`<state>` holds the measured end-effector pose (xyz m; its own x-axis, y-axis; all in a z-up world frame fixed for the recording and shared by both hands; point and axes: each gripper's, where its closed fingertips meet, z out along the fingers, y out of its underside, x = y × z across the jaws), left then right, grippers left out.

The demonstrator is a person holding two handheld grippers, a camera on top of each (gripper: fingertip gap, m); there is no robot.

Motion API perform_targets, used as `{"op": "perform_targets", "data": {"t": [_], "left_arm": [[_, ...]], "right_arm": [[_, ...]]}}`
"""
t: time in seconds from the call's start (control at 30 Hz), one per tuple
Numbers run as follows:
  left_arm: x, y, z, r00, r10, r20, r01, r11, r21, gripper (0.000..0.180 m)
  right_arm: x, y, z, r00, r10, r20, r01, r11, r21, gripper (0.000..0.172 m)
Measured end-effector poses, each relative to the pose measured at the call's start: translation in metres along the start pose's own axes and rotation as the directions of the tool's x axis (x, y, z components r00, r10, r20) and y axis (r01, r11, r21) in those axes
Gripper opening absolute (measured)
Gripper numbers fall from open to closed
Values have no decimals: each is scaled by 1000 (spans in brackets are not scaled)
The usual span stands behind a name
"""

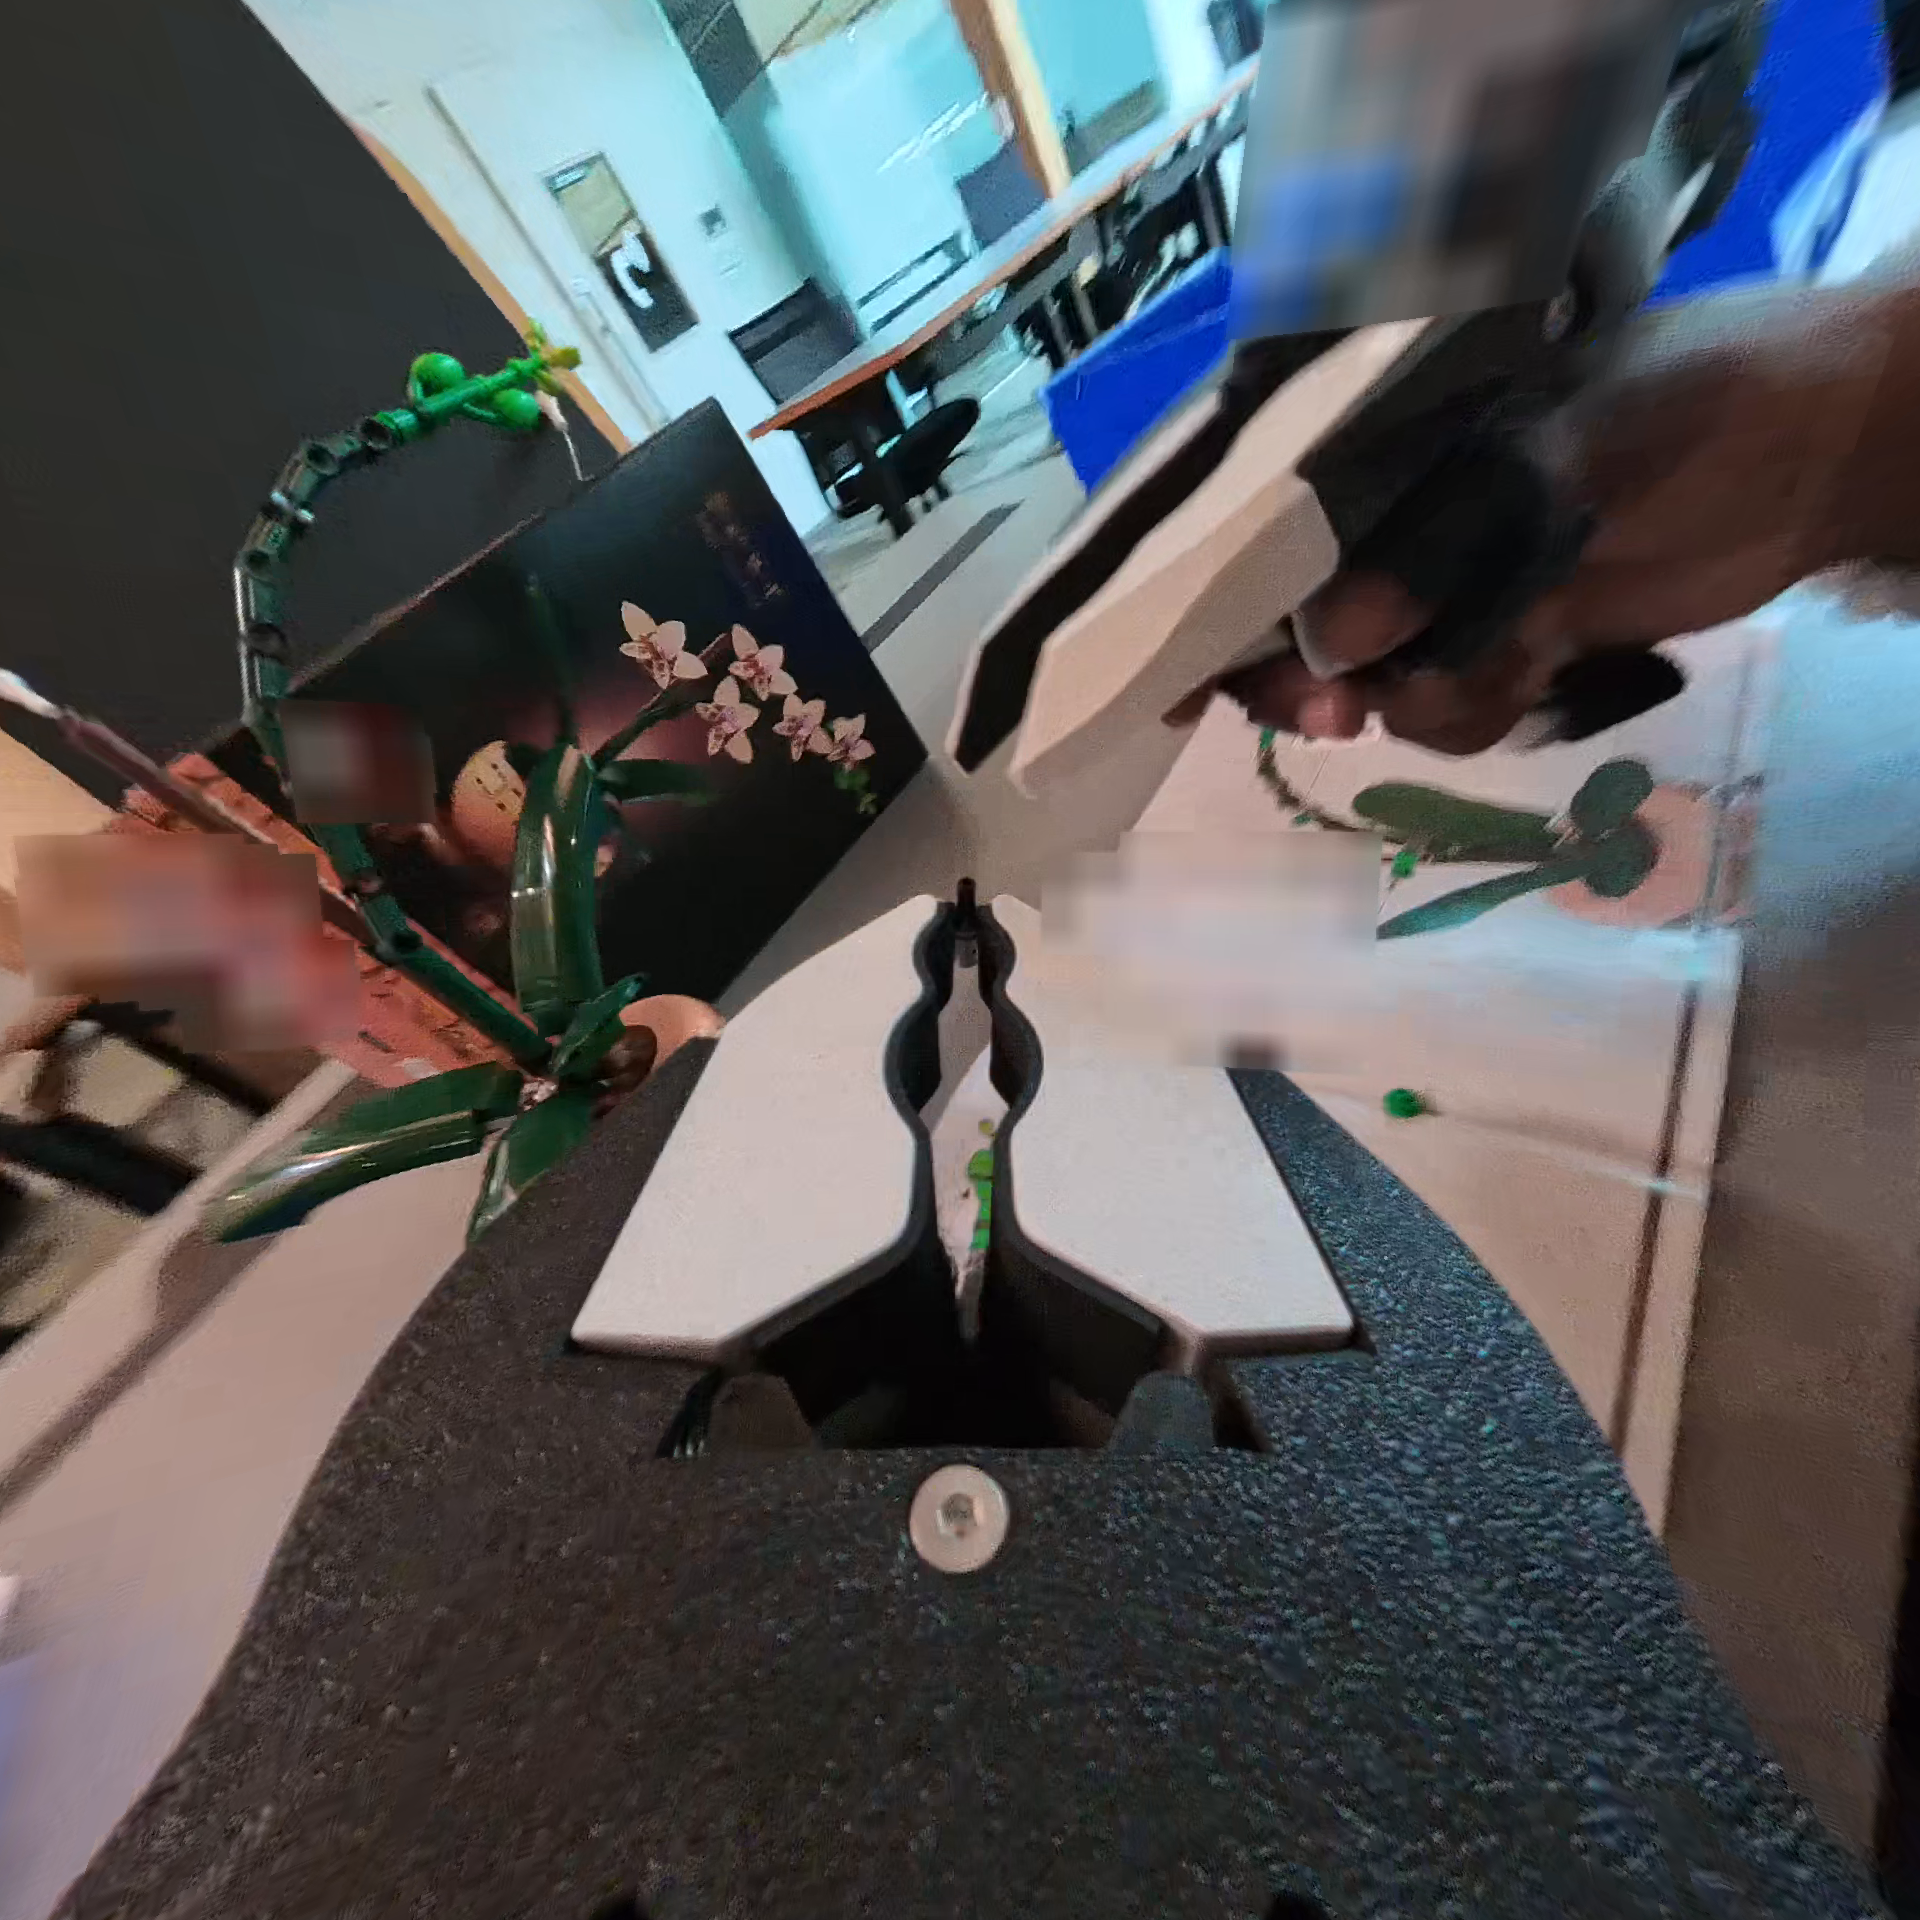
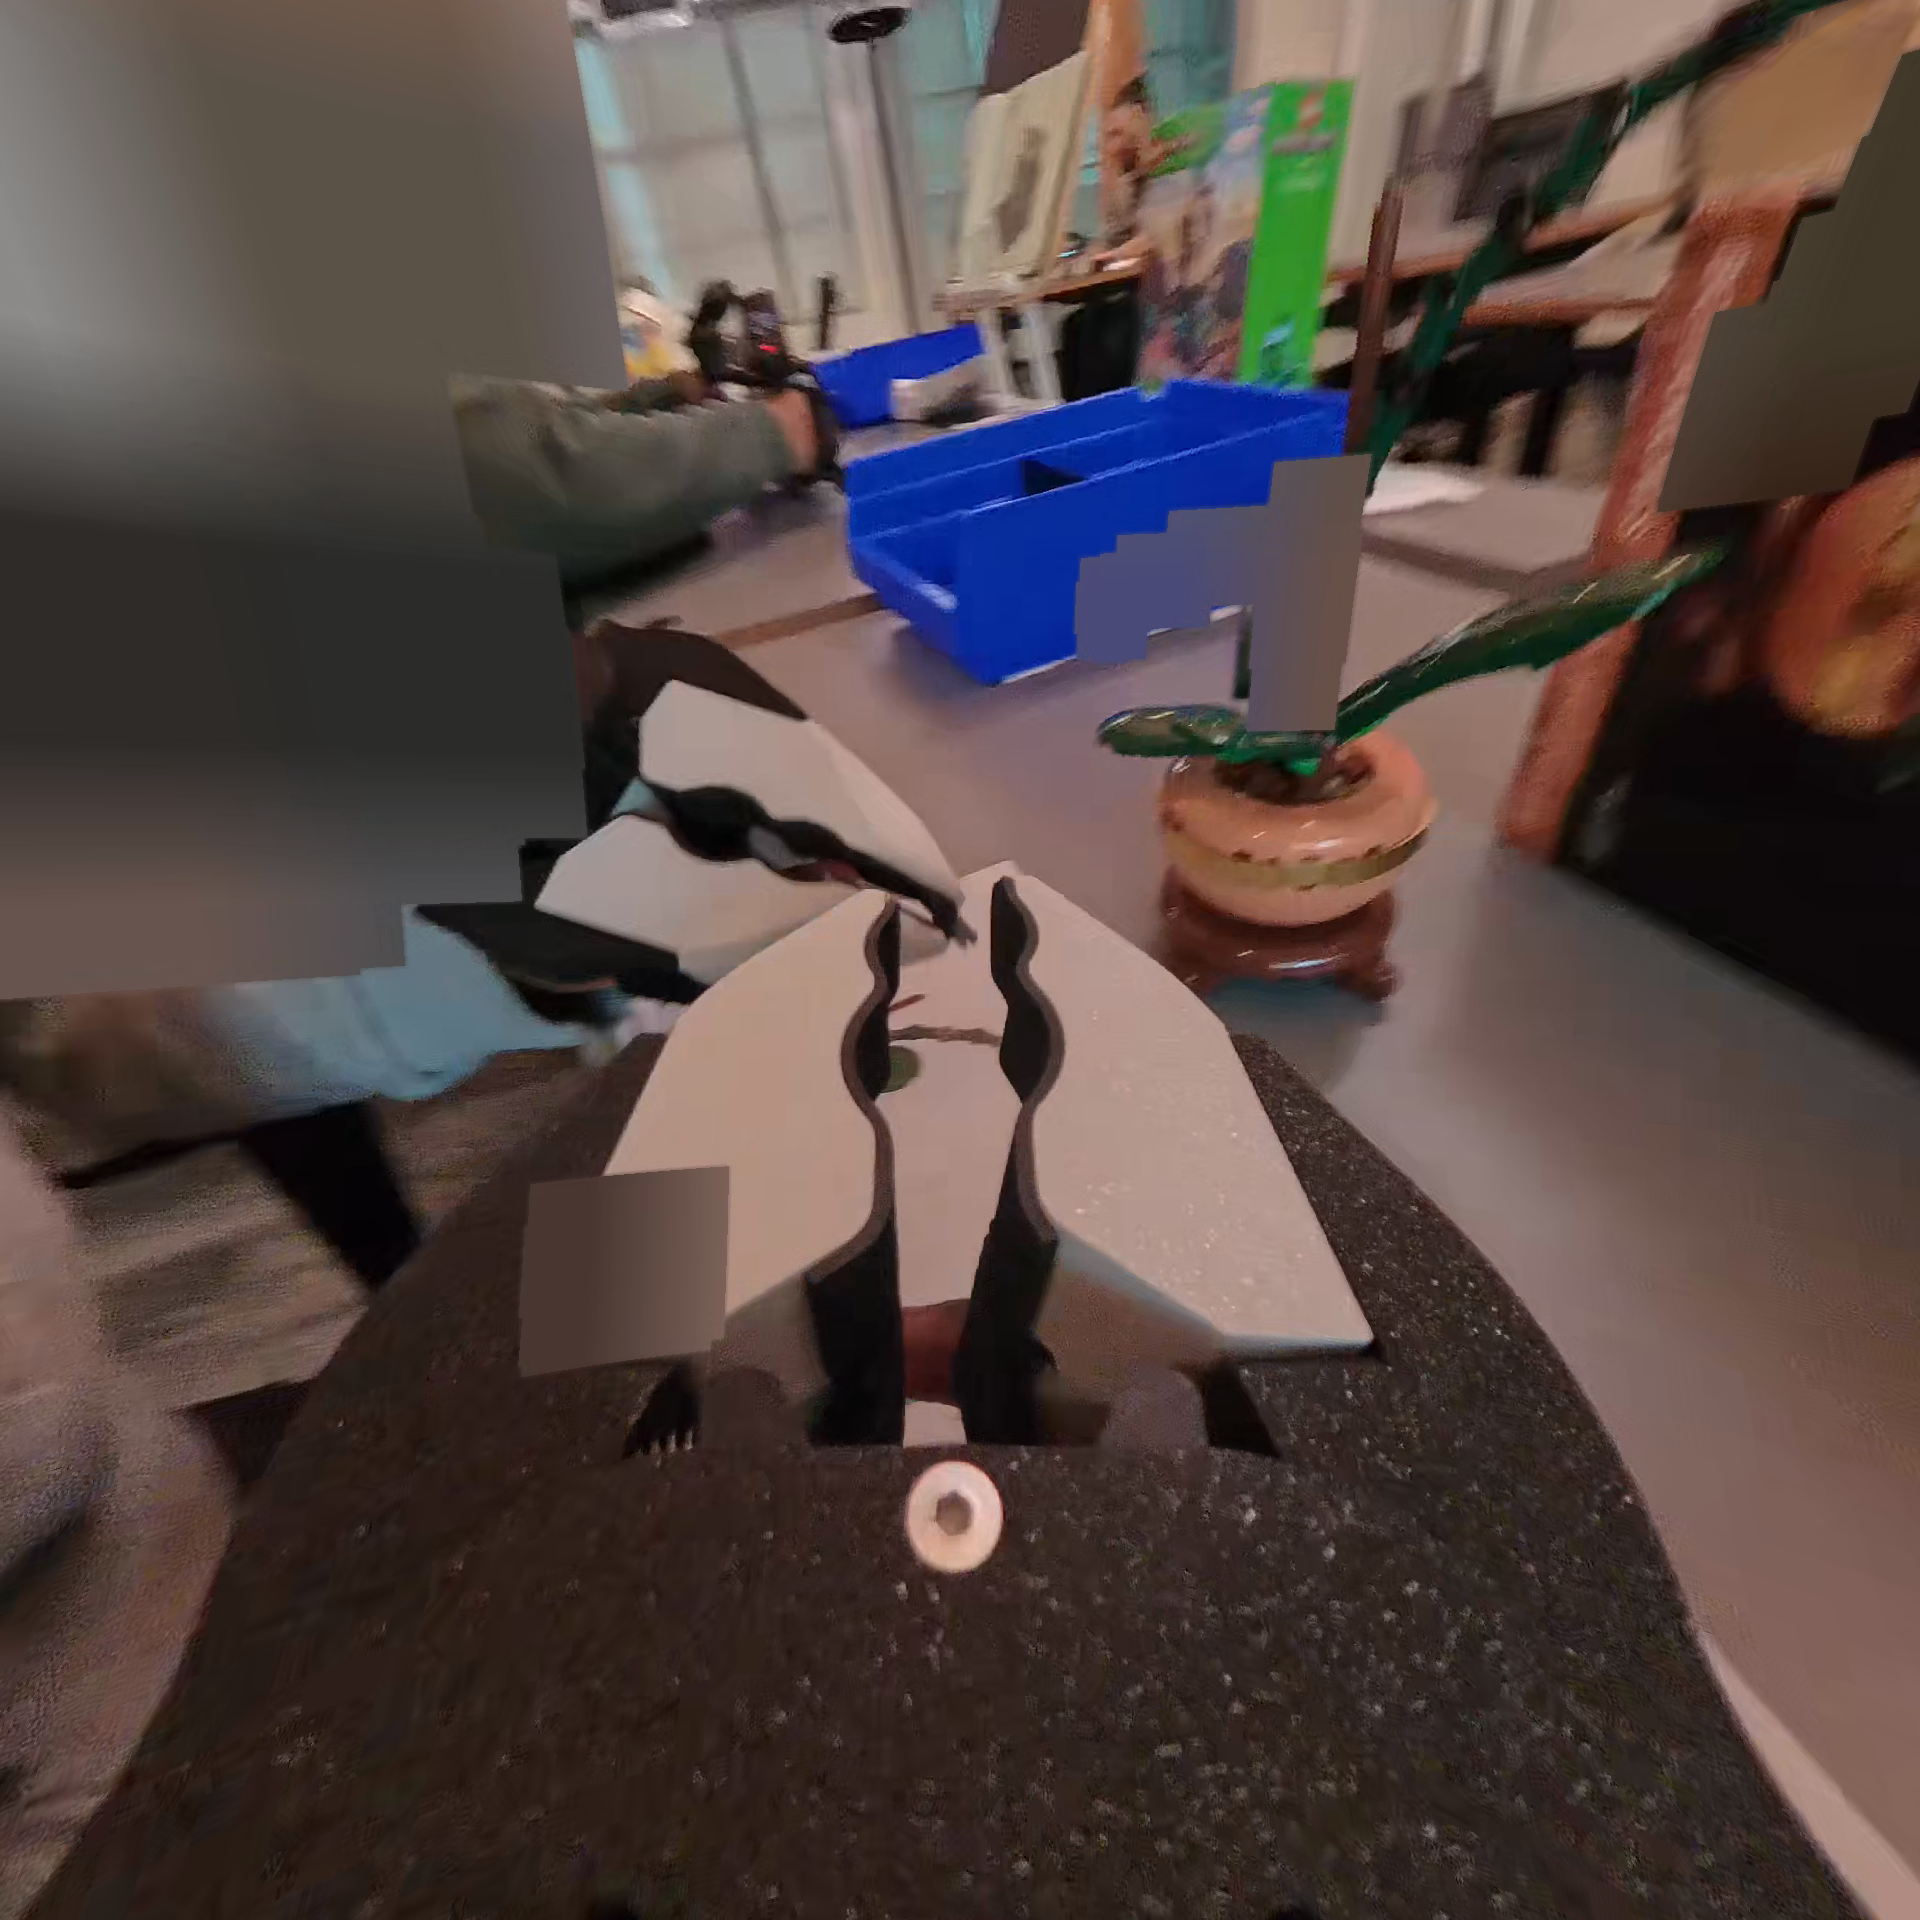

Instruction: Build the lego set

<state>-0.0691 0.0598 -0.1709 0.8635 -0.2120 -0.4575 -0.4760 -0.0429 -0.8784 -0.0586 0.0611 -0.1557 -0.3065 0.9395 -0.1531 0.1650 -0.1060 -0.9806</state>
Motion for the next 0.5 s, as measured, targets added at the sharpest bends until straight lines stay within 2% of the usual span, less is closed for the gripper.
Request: {"op": "perform_targets", "data": {"t": [0.07, 0.13, 0.3, 0.5], "left_arm": [[2, 4, 3, 993, 107, 57, -104, 993, -56, 3], [-1, 4, 3, 975, 194, 110, -184, 979, -92, 3], [-9, 3, 0, 882, 426, 200, -394, 901, -182, 3], [-4, -1, 0, 789, 575, 214, -537, 816, -212, 3]], "right_arm": [[-1, 0, 2, 989, -112, -101, 109, 994, -28, 8], [-3, 7, 5, 982, -148, -116, 139, 987, -86, 6], [-2, 13, 9, 993, -45, -112, 37, 996, -78, 8], [-2, 13, 10, 994, -13, -107, 6, 998, -69, 7]]}}
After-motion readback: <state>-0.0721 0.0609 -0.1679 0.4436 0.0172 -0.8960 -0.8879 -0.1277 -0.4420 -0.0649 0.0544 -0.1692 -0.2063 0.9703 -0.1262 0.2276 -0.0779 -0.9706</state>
